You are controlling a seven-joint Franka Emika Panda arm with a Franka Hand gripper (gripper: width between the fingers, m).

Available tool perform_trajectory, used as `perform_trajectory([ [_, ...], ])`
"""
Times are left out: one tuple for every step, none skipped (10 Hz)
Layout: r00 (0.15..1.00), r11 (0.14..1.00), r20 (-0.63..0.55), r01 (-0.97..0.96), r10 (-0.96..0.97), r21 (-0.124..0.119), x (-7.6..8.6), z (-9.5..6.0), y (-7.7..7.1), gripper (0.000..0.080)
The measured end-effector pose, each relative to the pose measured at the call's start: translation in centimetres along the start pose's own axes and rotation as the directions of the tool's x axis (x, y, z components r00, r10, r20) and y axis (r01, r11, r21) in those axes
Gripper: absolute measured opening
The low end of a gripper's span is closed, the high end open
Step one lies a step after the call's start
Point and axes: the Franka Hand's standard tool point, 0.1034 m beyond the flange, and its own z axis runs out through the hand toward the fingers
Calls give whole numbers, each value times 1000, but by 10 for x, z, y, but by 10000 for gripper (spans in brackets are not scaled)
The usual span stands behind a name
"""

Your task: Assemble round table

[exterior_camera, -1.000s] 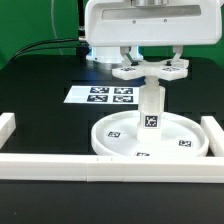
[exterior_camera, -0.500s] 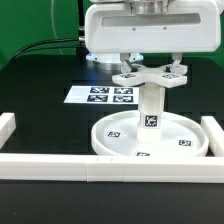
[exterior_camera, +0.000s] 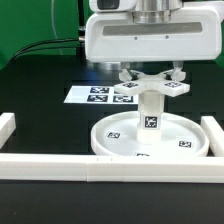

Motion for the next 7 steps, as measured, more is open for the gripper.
perform_trajectory([
  [1000, 1000, 0, 0, 0, 0, 0, 0, 0, 449],
  [1000, 1000, 0, 0, 0, 0, 0, 0, 0, 449],
  [1000, 1000, 0, 0, 0, 0, 0, 0, 0, 449],
  [1000, 1000, 0, 0, 0, 0, 0, 0, 0, 449],
  [1000, 1000, 0, 0, 0, 0, 0, 0, 0, 449],
  [1000, 1000, 0, 0, 0, 0, 0, 0, 0, 449],
  [1000, 1000, 0, 0, 0, 0, 0, 0, 0, 449],
])
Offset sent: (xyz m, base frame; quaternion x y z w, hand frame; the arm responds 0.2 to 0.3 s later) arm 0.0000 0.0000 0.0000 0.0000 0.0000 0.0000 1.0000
